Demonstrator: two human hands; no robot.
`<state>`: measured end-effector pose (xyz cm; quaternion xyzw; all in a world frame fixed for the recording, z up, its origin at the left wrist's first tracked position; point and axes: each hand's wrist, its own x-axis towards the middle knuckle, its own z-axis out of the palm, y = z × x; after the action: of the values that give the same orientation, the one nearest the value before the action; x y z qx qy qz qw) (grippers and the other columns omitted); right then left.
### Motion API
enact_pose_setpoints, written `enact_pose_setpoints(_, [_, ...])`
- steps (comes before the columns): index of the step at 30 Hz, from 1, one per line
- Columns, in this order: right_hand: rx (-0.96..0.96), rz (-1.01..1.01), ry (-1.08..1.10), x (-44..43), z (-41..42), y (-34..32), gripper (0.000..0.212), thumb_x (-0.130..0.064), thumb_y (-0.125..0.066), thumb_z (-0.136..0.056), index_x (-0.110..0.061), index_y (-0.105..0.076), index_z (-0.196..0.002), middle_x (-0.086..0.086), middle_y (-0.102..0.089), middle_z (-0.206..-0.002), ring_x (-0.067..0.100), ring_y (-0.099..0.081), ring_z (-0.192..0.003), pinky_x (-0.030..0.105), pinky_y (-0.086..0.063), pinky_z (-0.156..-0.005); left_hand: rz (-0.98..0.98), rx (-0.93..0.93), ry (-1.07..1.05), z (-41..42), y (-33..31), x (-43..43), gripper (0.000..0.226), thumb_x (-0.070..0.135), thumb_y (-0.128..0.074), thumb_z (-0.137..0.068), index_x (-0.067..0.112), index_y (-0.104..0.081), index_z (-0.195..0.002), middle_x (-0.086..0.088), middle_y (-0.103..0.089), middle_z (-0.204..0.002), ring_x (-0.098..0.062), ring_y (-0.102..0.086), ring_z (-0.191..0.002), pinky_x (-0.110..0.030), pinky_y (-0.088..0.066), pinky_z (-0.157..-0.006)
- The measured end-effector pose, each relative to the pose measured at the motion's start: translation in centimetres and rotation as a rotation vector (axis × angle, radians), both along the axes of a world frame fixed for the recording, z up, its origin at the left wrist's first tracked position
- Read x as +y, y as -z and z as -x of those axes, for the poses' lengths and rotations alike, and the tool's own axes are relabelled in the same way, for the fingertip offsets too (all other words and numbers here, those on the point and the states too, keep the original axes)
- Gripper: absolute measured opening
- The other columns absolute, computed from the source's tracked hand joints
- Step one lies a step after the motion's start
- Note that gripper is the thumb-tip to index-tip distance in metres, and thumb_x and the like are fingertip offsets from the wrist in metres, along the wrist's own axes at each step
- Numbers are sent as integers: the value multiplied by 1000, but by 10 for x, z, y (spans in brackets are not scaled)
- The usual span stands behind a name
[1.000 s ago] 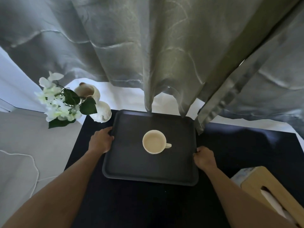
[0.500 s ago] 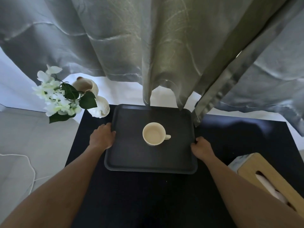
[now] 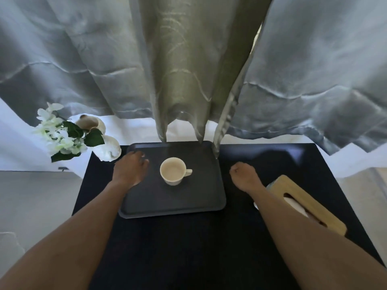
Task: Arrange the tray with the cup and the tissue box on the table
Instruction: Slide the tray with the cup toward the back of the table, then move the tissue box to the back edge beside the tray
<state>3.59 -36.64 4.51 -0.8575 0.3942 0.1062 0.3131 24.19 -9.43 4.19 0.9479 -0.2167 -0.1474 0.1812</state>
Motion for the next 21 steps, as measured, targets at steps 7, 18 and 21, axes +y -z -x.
enact_pose_setpoints(7, [-75, 112, -33, -36, 58, -52, 33, -17, -42, -95, -25, -50, -64, 0, -56, -74, 21, -58, -74, 31, -38, -70, 72, -149, 219, 61, -56, -80, 34, 30, -47, -96, 14, -67, -117, -17, -67, -116, -40, -63, -104, -45, -49, -89])
enact_pose_setpoints(18, [-196, 190, 240, -96, 225, -67, 30, -23, -41, -97, -21, -55, -71, -4, -56, -71, 13, -58, -69, 26, -39, -60, 89, -61, 438, 186, -75, -184, 31, 37, -56, -91, 17, -64, -114, -10, -67, -116, -32, -63, -109, -46, -50, -93])
enact_pose_setpoints(21, [-165, 219, 307, -107, 273, -63, 20, -22, -45, -97, -17, -60, -85, -3, -55, -76, 17, -60, -77, 25, -40, -66, 34, -5, 479, 222, -74, -211, 41, 41, -53, -93, 18, -58, -127, -8, -64, -123, -27, -61, -114, -43, -48, -97])
